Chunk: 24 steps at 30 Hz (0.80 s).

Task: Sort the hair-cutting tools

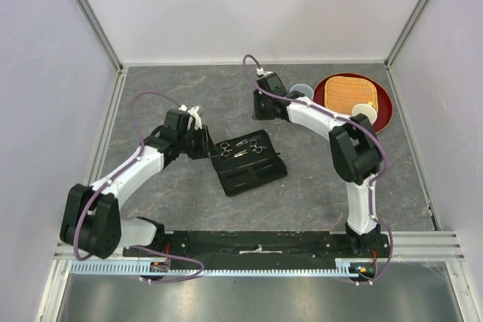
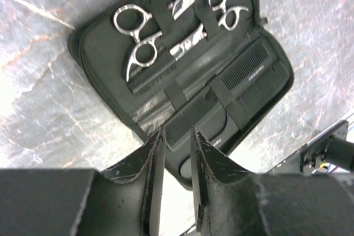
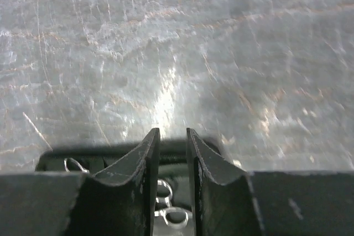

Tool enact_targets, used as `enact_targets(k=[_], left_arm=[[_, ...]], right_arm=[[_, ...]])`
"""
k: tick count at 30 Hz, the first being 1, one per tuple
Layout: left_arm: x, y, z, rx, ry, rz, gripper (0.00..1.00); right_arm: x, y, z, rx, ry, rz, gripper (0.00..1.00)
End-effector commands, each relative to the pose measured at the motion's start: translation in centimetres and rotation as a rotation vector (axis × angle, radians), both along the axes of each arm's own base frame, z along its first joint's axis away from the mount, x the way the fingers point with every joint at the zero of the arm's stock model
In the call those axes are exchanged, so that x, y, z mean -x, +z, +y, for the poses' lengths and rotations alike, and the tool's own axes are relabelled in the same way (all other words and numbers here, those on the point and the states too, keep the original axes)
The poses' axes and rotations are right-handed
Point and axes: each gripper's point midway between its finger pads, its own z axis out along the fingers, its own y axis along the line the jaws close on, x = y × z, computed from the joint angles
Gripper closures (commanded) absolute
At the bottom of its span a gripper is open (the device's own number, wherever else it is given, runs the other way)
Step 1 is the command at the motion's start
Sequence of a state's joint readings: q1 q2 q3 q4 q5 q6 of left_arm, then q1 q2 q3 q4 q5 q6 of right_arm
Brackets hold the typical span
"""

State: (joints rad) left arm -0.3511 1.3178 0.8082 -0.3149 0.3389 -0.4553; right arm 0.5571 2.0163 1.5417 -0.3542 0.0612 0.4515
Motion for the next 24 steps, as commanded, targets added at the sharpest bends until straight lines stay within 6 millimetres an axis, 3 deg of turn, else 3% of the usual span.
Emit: enact_targets(k=[1, 6, 10, 12, 14, 15, 17, 18, 19, 21, 24], left_arm=[[2.0, 1.9, -1.0, 0.092, -0.076, -0.057, 0.69], [4.0, 2.5, -0.5, 0.095, -0.104, -0.076, 0.69], [5.6, 3.2, -0.9, 0.136, -0.171, -0.090, 0.69], [7.6, 3.8, -2.1, 0.197, -0.274, -0.072, 0.69], [9.2, 4.0, -2.8, 0.223, -0.334, -0.045, 0.69], [10.4, 3.8, -3.4, 0.228, -0.379, -0.032, 0.69], [11.3, 3.4, -4.0, 0.224, -0.407, -0.010, 0.69], [12.1, 3.2, -4.6, 0.221, -0.423, 0.011, 0.69], [12.3, 3.1, -4.8, 0.218, -0.427, 0.021, 0.69], [12.6, 2.5, -5.2, 0.202, -0.423, 0.042, 0.69], [12.4, 1.6, -5.0, 0.173, -0.374, 0.060, 0.70]], right_arm=[[-2.2, -1.7, 3.2, -0.061, 0.074, 0.000, 0.69], [-1.7, -4.8, 3.4, -0.042, 0.091, 0.058, 0.74], [0.1, -6.7, 2.0, -0.002, 0.089, 0.111, 0.78], [1.0, -6.4, 1.3, 0.004, 0.080, 0.117, 0.78], [2.9, -7.6, -0.2, 0.035, 0.049, 0.160, 0.78], [3.3, -6.7, -0.5, 0.029, 0.041, 0.151, 0.79], [5.5, -7.7, -1.9, 0.044, 0.021, 0.202, 0.79], [5.8, -6.8, -2.5, 0.048, 0.003, 0.185, 0.79], [7.3, -7.7, -3.3, 0.061, -0.006, 0.217, 0.79], [8.5, -6.7, -3.8, 0.042, -0.020, 0.222, 0.80], [11.9, -7.0, -4.6, 0.015, -0.003, 0.278, 0.80]])
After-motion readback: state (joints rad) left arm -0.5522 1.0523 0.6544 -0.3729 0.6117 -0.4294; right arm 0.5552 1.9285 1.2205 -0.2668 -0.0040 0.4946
